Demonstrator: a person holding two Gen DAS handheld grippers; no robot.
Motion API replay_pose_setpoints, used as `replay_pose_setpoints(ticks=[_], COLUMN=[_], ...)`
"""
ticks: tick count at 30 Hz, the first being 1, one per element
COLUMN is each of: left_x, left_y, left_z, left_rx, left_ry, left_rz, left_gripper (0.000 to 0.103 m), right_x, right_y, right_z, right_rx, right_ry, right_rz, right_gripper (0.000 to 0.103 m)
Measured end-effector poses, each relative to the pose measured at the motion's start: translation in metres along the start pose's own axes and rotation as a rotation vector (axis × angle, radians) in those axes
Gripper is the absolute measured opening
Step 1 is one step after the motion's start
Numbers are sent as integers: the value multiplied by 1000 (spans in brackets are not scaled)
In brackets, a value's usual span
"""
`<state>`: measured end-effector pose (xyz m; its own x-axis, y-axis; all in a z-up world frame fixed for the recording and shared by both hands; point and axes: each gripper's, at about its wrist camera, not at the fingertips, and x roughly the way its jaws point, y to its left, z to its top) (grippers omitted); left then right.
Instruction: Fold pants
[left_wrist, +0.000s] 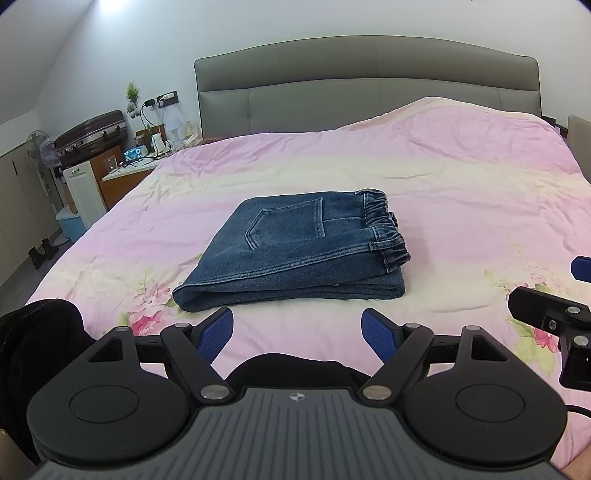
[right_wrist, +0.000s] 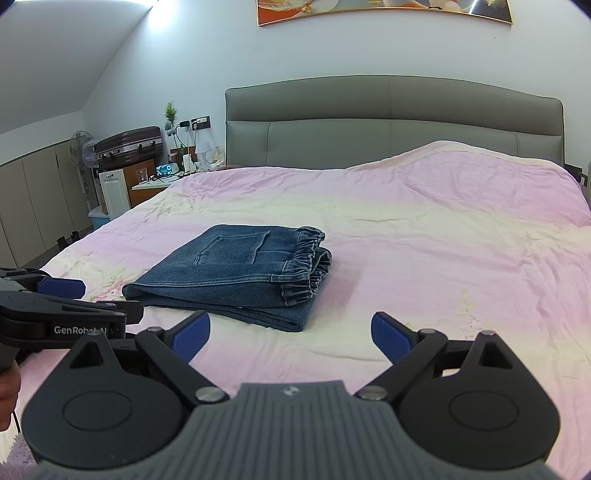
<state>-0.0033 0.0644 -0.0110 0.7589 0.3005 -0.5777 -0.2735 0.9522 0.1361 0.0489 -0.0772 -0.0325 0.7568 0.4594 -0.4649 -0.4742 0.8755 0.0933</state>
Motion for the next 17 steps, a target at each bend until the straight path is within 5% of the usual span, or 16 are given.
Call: replay_pose_setpoints(ticks=[17], left_x=[-3], left_y=[0], left_z=[-1], left_rx=[13], left_ry=[-23], left_rz=[-13], left_gripper=[92], right_x=[1], right_y=[-1], right_z=[-1], right_rx=[3], right_ry=[9], right_rz=[4], right_gripper=[90])
